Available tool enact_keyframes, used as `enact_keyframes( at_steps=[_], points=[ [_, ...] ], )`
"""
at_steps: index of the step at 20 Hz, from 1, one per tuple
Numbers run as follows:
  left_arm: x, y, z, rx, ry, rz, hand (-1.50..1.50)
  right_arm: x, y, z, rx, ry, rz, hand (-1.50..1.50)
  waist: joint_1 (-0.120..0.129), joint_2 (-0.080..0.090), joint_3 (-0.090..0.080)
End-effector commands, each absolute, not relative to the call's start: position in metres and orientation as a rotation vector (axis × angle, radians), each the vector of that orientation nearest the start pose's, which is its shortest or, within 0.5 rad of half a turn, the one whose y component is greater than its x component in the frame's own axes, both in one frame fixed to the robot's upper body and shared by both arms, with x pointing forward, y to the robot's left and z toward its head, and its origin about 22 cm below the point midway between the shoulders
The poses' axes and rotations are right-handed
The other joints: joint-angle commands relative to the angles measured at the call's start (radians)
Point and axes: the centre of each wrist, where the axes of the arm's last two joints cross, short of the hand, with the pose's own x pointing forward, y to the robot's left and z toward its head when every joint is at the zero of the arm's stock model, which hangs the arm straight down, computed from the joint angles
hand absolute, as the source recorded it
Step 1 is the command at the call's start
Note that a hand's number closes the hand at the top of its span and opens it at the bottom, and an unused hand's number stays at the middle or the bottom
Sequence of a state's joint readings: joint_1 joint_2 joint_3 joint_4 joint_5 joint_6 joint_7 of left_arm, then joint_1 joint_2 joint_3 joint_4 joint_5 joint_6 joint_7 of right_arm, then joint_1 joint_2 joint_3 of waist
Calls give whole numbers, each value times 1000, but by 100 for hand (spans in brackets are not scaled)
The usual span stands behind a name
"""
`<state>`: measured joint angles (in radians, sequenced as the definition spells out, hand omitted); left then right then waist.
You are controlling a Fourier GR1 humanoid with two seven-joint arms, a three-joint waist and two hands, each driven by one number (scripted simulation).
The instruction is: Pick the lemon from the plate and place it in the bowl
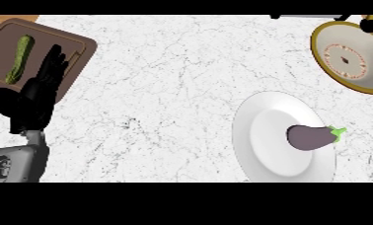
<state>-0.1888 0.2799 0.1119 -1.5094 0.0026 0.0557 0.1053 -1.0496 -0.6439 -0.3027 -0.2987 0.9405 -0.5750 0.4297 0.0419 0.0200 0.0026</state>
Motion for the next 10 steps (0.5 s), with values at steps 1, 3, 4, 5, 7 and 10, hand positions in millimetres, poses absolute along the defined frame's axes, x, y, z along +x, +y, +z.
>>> enact_keyframes(
  at_steps=[1,3,4,5,7,10],
  points=[
    [291,289,61,283,-1605,-85,0,405,-432,122,-1481,-663,151,150,8,10,-1],
    [283,297,57,285,-1602,-105,0,408,-438,142,-1380,-648,50,150,14,2,0],
    [285,297,68,286,-1613,-120,0,400,-439,118,-1342,-650,-23,150,20,8,3],
    [285,293,54,278,-1606,-94,0,393,-443,104,-1327,-675,-7,-150,13,9,2],
    [286,304,74,293,-1598,-101,0,393,-446,111,-1283,-712,25,-150,8,0,2],
    [285,304,66,302,-1620,-100,0,385,-458,110,-1223,-837,36,-150,7,3,3]
  ],
)
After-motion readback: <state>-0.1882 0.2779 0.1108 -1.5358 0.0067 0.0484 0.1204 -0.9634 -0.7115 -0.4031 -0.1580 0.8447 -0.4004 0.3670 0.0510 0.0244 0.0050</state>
